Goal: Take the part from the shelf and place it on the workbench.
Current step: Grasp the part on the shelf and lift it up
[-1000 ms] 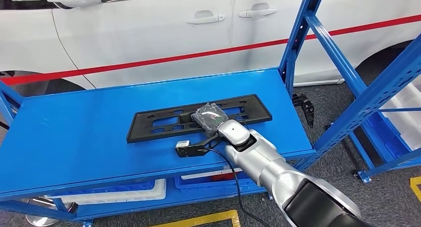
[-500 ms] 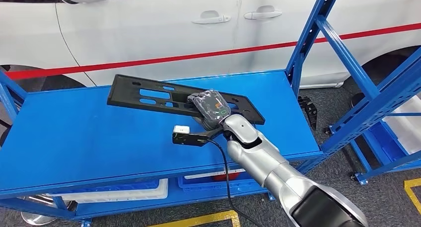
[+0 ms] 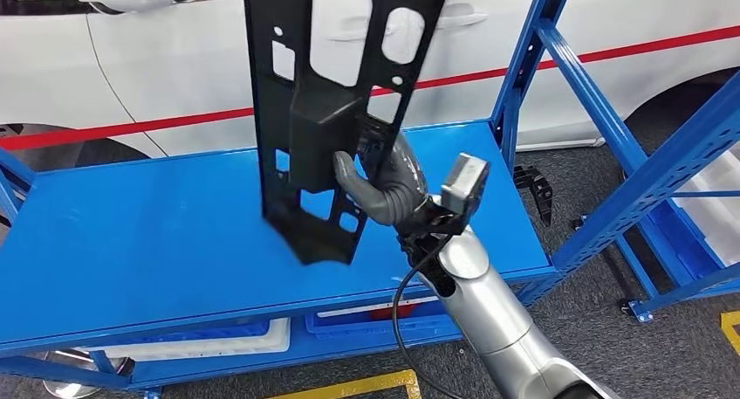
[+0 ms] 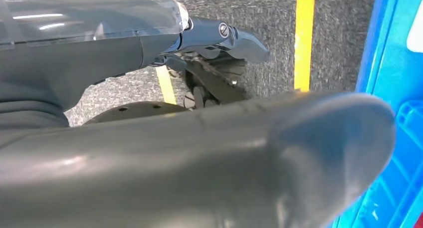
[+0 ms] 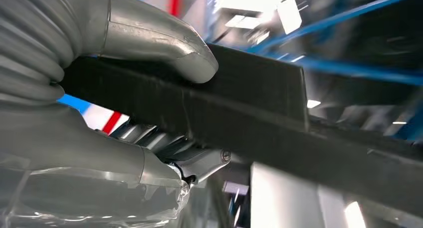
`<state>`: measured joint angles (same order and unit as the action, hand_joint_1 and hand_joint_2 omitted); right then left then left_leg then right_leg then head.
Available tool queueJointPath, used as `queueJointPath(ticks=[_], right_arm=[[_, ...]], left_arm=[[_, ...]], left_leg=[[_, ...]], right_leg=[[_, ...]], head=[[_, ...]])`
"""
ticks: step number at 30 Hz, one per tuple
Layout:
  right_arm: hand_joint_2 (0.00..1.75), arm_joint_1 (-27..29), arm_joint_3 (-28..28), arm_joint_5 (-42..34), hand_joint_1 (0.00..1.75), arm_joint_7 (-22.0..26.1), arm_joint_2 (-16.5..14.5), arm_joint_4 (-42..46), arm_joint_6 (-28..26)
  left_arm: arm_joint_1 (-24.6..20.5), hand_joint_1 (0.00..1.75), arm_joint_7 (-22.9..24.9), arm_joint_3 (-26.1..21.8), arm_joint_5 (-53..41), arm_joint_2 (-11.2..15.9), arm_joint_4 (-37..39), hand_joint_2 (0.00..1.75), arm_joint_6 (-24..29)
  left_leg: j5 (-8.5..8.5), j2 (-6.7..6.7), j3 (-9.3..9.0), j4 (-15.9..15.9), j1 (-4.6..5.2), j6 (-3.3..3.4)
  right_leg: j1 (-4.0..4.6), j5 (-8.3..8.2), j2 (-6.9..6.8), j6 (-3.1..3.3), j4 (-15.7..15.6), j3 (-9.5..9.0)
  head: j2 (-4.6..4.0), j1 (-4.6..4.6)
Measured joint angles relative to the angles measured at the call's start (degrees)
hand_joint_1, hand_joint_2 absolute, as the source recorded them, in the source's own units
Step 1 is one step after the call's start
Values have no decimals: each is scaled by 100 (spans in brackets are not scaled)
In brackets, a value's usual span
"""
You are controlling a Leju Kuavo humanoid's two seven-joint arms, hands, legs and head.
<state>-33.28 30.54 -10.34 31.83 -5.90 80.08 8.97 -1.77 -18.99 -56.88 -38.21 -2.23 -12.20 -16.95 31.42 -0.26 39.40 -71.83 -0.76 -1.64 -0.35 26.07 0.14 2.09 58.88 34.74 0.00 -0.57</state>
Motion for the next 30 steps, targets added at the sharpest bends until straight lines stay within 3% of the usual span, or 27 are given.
queueJointPath(ticks=[1, 3, 4, 8, 10, 12, 13, 14, 15, 17, 19, 20, 22, 24, 26, 28, 29, 30], right_arm=[[175, 85, -12, -215, 161, 11, 3, 104, 208], [175, 219, -15, -419, 161, 35, 10, 299, 460], [175, 275, -13, -462, 161, 47, 17, 385, 548], [175, 606, 17, -544, 161, 110, 147, 771, 855], [175, 759, 49, -547, 161, 118, 278, 978, 936], [175, 940, 71, -527, 161, 72, 473, 1169, 966], [175, 1038, 77, -499, 161, 32, 586, 1241, 967], [175, 1126, 81, -462, 161, -14, 707, 1293, 964], [175, 1197, 84, -419, 161, -50, 818, 1329, 957], [175, 1289, 85, -323, 161, -88, 1008, 1398, 940], [175, 1349, 86, -169, 161, -98, 1178, 1470, 916], [175, 1387, 87, -79, 161, -88, 1268, 1496, 895], [175, 1522, 90, 87, 161, -32, 1458, 1532, 839], [175, 1658, 92, 194, 161, 26, 1612, 1548, 797], [175, 1745, 97, 234, 161, 48, 1708, 1562, 786], [175, 1808, 104, 244, 161, 53, 1772, 1578, 786], [175, 1833, 108, 246, 161, 54, 1799, 1581, 786], [175, 1853, 111, 250, 161, 53, 1821, 1581, 787]], left_arm=[[0, 0, 33, -13, -1, 2, 0, 0, 16], [-10, 0, 82, -38, -3, 7, 1, 0, 45], [-14, 0, 100, -50, -5, 8, 1, 0, 58], [-14, 0, 211, -120, -2, 8, 1, 0, 189], [-13, 0, 290, -152, 4, 7, 1, 0, 245], [-21, 0, 423, -188, 14, 8, 1, 0, 302], [-22, 0, 508, -214, 22, 8, 1, 0, 331], [-20, 0, 593, -241, 30, 9, 1, 0, 359], [-14, 0, 665, -264, 36, 9, 1, 0, 378], [-6, 0, 792, -296, 39, 9, 1, 0, 386], [-1, 0, 924, -313, 37, 13, 1, 0, 365], [6, 0, 982, -325, 42, 21, 1, 0, 351], [39, 0, 1065, -370, 59, 57, 1, 0, 320], [92, 0, 1101, -422, 68, 99, 1, 0, 292], [144, 0, 1120, -448, 71, 125, 1, 0, 282], [158, 0, 1136, -462, 72, 140, 1, 0, 285], [155, 0, 1144, -470, 72, 148, 1, 0, 297], [155, 0, 1152, -476, 71, 156, 1, 0, 318]], left_leg=[[-225, 0, -179, 395, 0, 17], [-499, -7, -526, 1116, 21, 60], [-537, -13, -606, 1287, 37, 81], [-589, -24, -611, 1380, 41, 186], [-649, -3, -596, 1434, 13, 262], [-687, 9, -551, 1435, 17, 304], [-705, 9, -523, 1429, 20, 313], [-724, 8, -492, 1420, 21, 314], [-743, 7, -456, 1404, 21, 308], [-777, 7, -383, 1360, 21, 281], [-813, 5, -339, 1328, 29, 230], [-835, 2, -333, 1319, 33, 199], [-887, -12, -328, 1329, 38, 133], [-765, -15, -259, 1240, 27, 68], [-283, -6, -92, 760, 11, 15], [201, -4, 97, 9, 9, -19], [279, -4, 114, -240, 9, -24], [232, -4, 35, -295, 11, -18]], right_leg=[[1, 8, 9, -5, 7, -13], [8, 17, 24, -32, 22, -21], [11, 12, 27, -53, 28, -15], [16, 29, 22, -163, 46, 12], [15, 320, 21, -221, 358, 127], [-4, 758, 17, -259, 1027, 360], [-11, 896, 16, -272, 1322, 450], [-18, 928, 16, -281, 1461, 466], [-26, 850, 16, -284, 1380, 372], [-40, 578, 14, -267, 713, -81], [-25, 419, 18, -231, 121, -461], [-13, 401, 20, -212, -5, -529], [4, 341, 18, -165, -34, -498], [-15, 263, -2, -87, -60, -434], [-27, 163, -14, -19, -70, -322], [-11, 72, -20, 1, -57, -185], [-1, 30, -28, 1, -44, -114], [8, -8, -35, -1, -30, -48]], head=[[0, -1], [1, 0], [1, 1], [0, 4], [0, 9], [0, 13], [0, 12], [0, 13], [0, 13], [0, 13], [1, 10], [1, 9], [0, 10], [0, 4], [0, -13], [0, -21], [0, -20], [0, -20]])
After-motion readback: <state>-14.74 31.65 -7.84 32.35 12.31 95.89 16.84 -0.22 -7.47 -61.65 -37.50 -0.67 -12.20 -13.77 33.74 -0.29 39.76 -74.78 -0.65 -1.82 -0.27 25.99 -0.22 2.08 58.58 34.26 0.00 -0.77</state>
